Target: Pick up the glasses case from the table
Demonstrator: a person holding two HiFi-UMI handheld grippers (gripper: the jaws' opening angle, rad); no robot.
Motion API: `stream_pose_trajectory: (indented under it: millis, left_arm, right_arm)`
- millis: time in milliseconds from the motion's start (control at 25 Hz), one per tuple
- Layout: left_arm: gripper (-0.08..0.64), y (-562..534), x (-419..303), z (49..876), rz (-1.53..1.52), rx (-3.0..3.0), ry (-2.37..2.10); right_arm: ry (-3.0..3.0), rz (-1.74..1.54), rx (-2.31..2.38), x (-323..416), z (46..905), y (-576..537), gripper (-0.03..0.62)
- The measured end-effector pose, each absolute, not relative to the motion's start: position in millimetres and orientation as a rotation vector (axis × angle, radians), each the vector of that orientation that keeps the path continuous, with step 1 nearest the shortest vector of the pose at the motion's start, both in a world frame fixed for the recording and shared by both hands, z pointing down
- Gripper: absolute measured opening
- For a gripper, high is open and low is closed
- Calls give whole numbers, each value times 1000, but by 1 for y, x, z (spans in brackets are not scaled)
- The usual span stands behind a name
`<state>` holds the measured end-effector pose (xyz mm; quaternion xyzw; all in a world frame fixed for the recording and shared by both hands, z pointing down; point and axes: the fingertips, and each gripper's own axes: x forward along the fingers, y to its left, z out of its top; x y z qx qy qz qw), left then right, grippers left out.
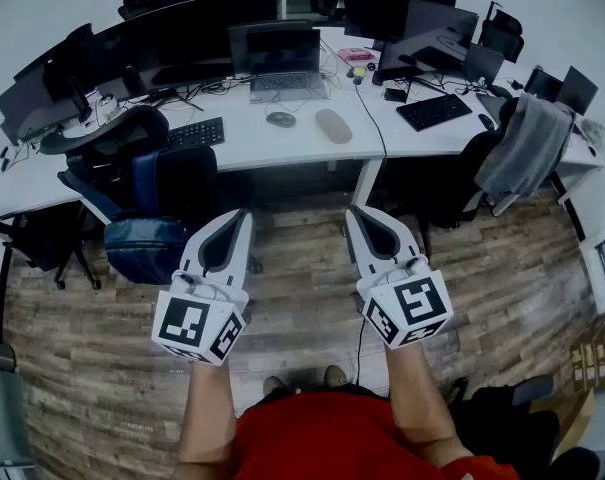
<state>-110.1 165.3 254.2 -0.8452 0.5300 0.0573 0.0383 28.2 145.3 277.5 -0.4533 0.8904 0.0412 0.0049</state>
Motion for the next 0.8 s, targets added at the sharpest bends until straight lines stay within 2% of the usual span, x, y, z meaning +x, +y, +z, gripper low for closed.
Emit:
stream_pose_trajectory:
  millis: [400,800]
  left_arm:
    - [9,171,-131,260,172,-2609,1600]
    - [9,180,-198,269,224,-2620,1603]
  right_arm:
    - [2766,72,-1439,9,284,148,5]
    - [2760,71,-1495,-51,295,152,5]
